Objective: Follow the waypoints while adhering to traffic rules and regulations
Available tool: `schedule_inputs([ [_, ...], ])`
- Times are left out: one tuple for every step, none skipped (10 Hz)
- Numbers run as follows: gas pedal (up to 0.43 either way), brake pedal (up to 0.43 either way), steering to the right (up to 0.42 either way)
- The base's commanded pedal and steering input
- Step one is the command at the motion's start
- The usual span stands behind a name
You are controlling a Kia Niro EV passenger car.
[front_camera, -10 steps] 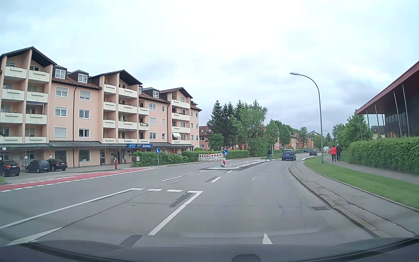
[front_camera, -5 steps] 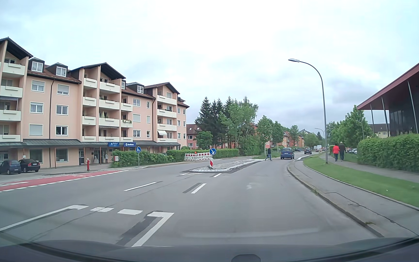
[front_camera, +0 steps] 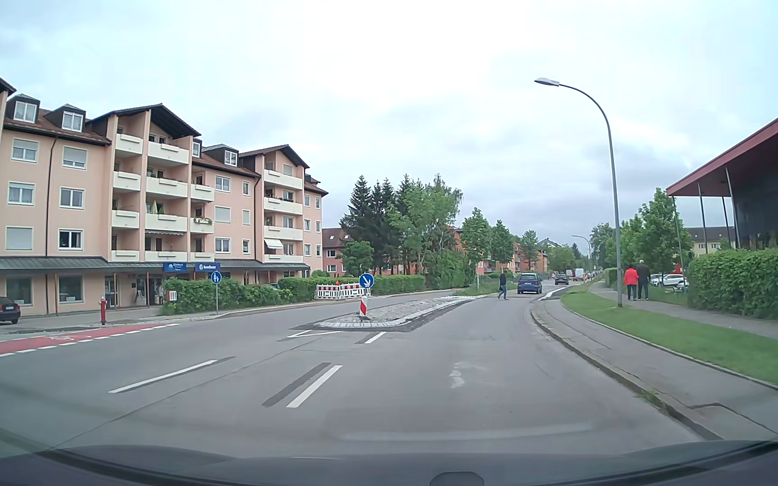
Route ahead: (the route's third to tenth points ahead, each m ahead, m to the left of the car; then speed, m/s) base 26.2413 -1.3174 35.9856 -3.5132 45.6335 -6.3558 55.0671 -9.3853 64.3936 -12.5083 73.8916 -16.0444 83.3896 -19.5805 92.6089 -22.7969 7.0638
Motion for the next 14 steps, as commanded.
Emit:
schedule_inputs([
  [0.000, 0.073, 0.046],
  [0.000, 0.073, 0.046],
  [0.000, 0.067, 0.046],
  [0.000, 0.000, 0.045],
  [0.000, 0.000, 0.041],
  [0.000, 0.000, 0.040],
  [0.000, 0.000, 0.040],
  [0.000, 0.000, 0.040],
  [0.000, 0.000, 0.039],
  [0.000, 0.000, 0.038],
  [0.000, 0.000, 0.038],
  [0.000, 0.000, 0.039],
  [0.000, 0.000, 0.039],
  [0.028, 0.000, 0.038],
])
